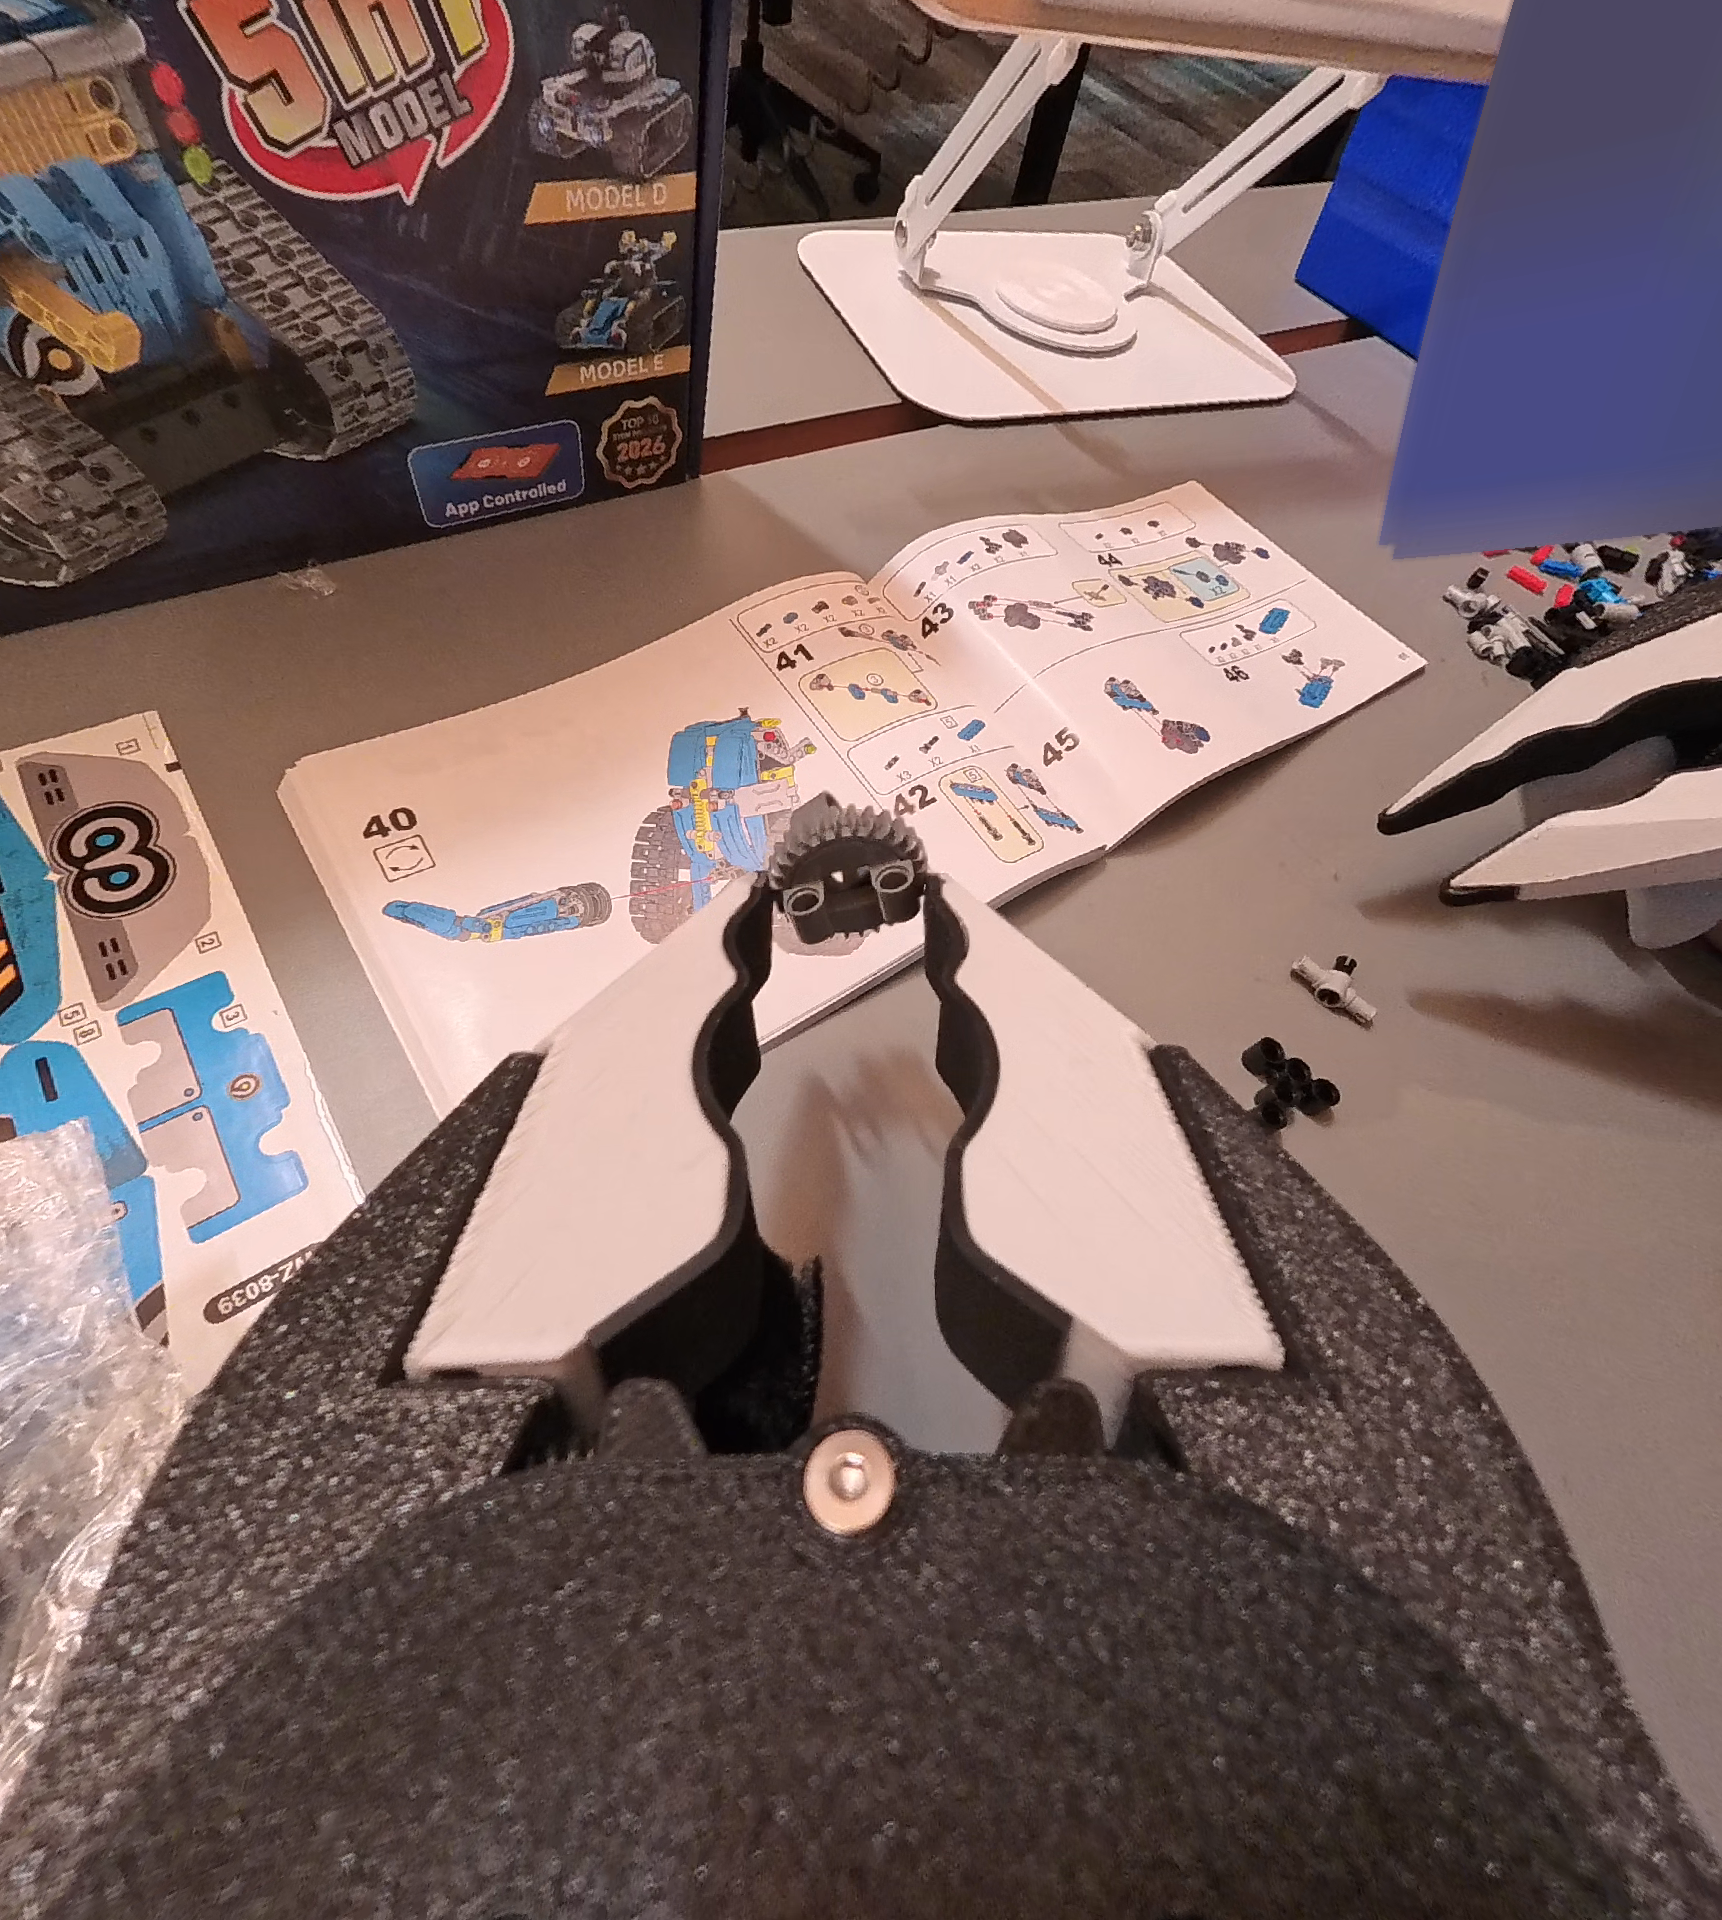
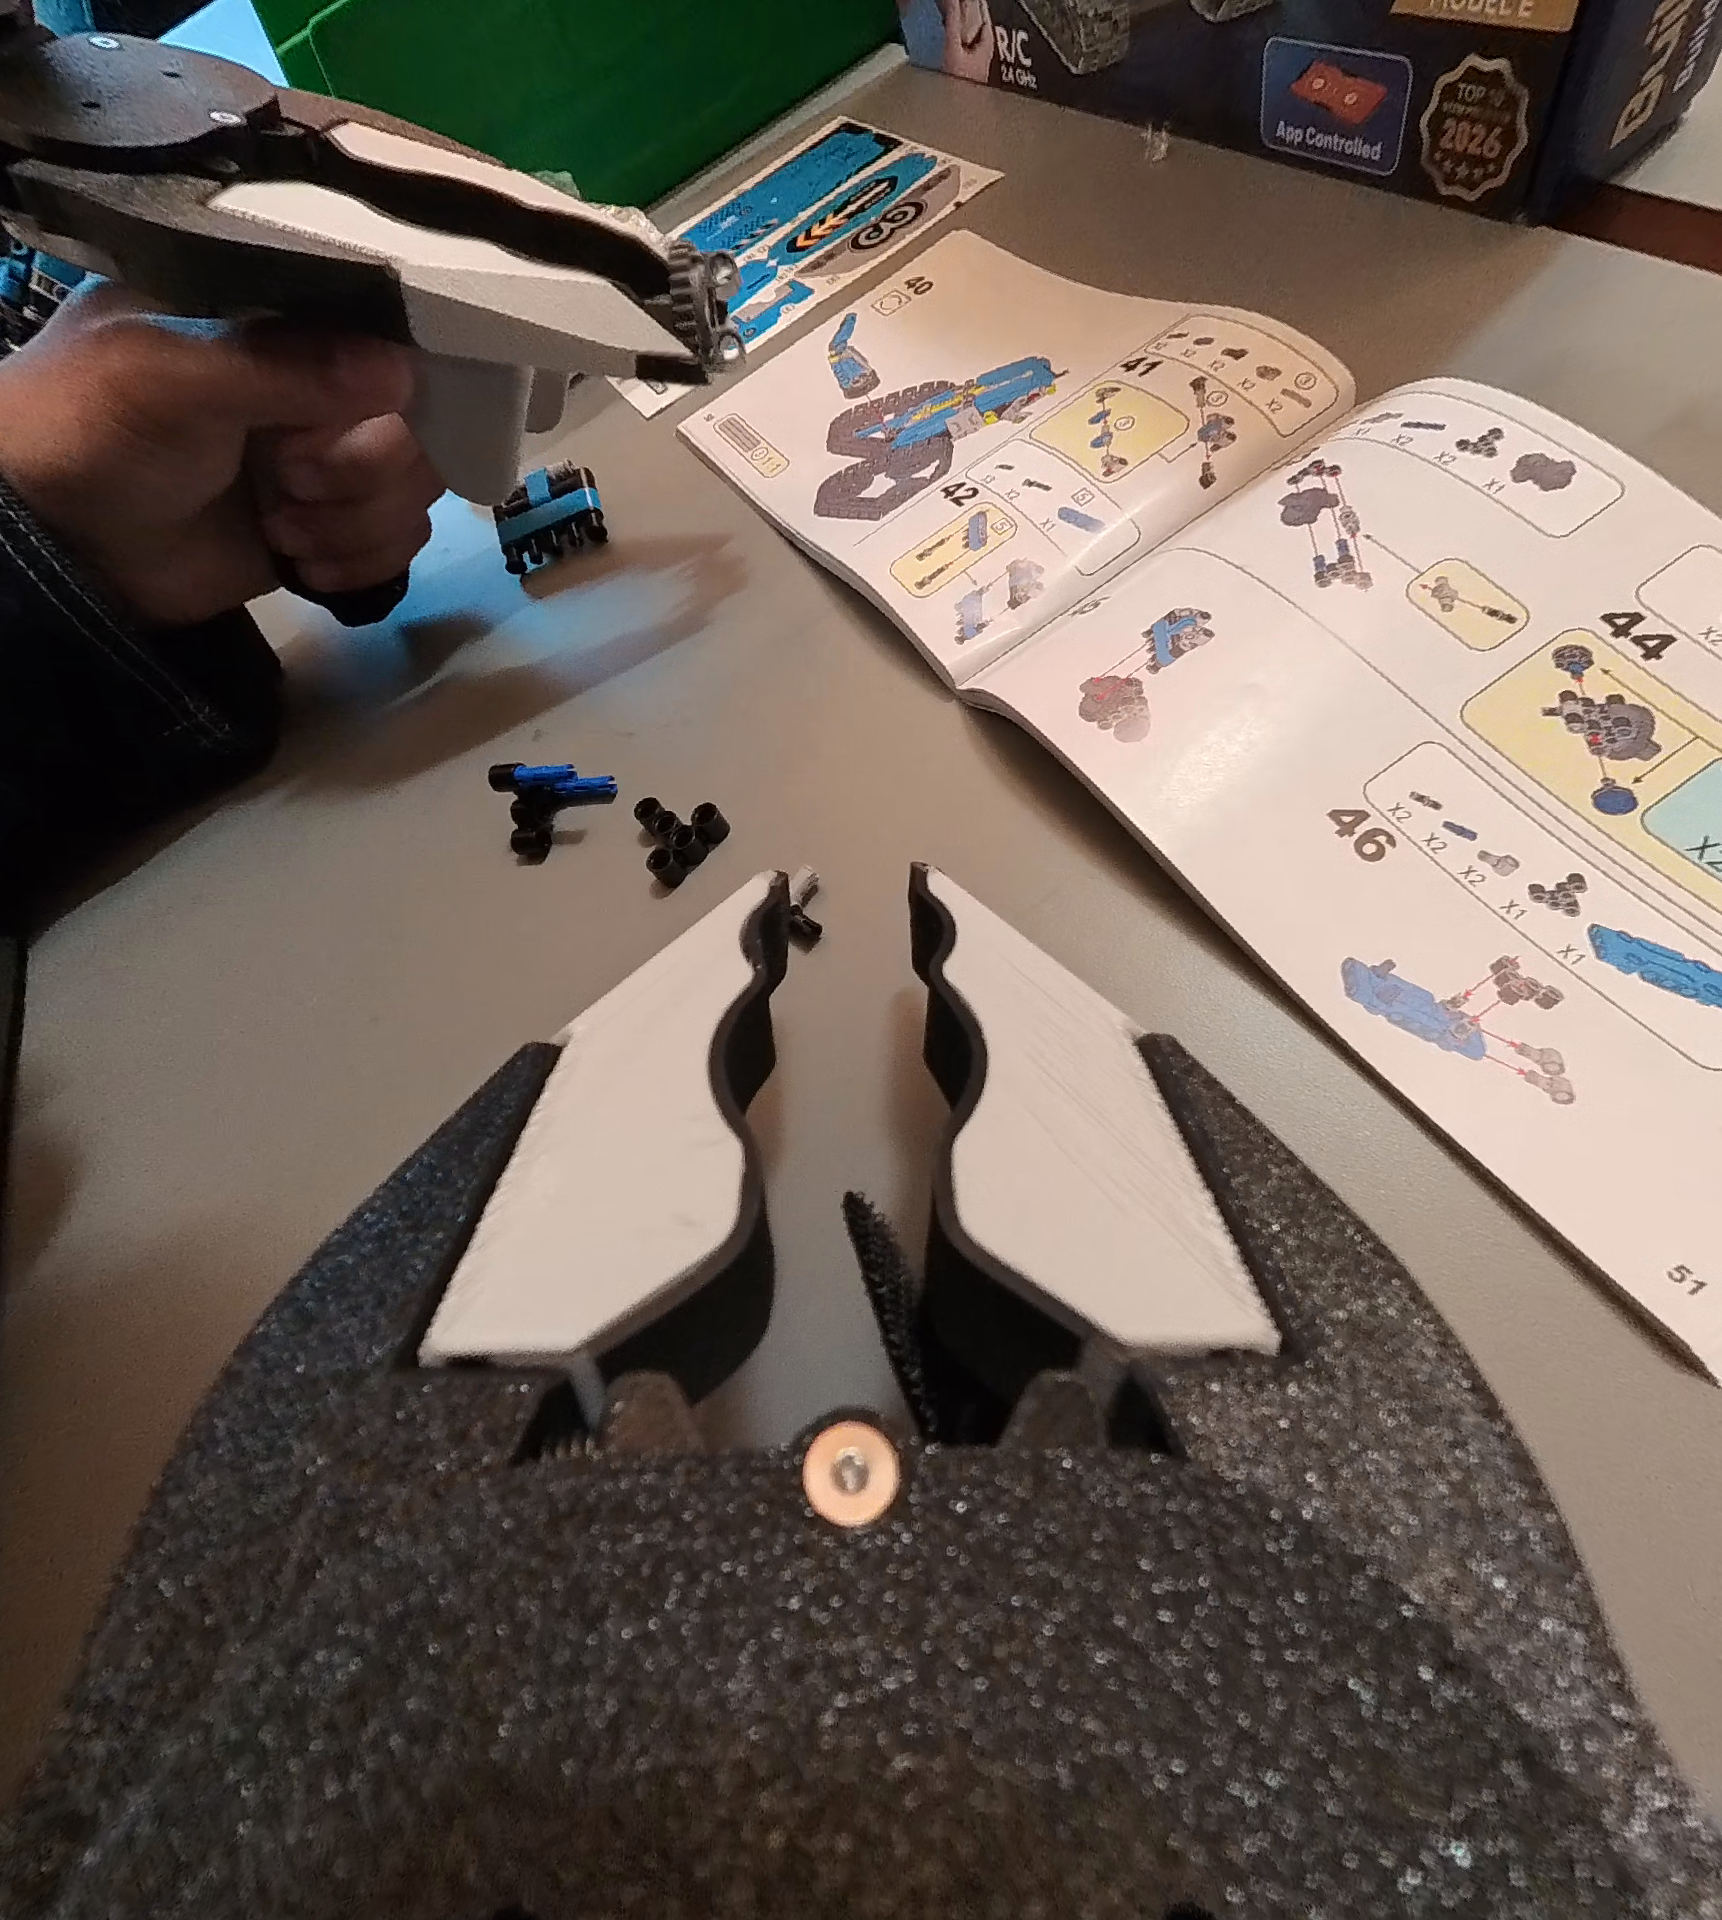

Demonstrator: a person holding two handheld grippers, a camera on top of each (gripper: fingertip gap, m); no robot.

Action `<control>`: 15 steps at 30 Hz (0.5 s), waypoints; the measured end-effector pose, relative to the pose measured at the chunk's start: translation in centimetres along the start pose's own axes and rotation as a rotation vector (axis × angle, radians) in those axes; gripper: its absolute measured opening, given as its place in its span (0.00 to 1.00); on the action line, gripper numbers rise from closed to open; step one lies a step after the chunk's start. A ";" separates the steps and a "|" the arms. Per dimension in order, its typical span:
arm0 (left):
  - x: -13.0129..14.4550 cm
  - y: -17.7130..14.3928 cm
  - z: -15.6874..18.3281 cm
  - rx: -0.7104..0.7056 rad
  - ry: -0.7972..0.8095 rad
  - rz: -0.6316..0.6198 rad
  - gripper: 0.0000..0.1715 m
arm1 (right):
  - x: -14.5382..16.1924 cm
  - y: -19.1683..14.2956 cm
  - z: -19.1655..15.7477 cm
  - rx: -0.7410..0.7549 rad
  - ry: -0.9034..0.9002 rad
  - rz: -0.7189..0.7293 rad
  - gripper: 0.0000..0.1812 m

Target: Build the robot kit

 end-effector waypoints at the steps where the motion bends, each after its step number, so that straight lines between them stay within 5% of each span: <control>1: 0.0 0.0 0.0 0.002 -0.001 0.002 0.17 | 0.0 0.0 0.0 -0.001 0.001 0.001 0.13; 10: 0.2 0.1 0.1 0.025 -0.017 -0.007 0.17 | 0.0 0.1 -0.2 -0.037 0.016 -0.007 0.12; 15: 1.0 -0.3 2.1 0.195 0.063 -0.107 0.17 | -0.8 1.9 -5.4 -0.210 -0.043 -0.024 0.11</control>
Point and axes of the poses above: each gripper's, where its closed fingertips meet, y out along the fingers, x out of its underside, z = x × y across the jaws, the point moved 5 cm from there along -y, back along the fingers, and after that the axes turned 2 degrees about -y, right-handed, at the moved point
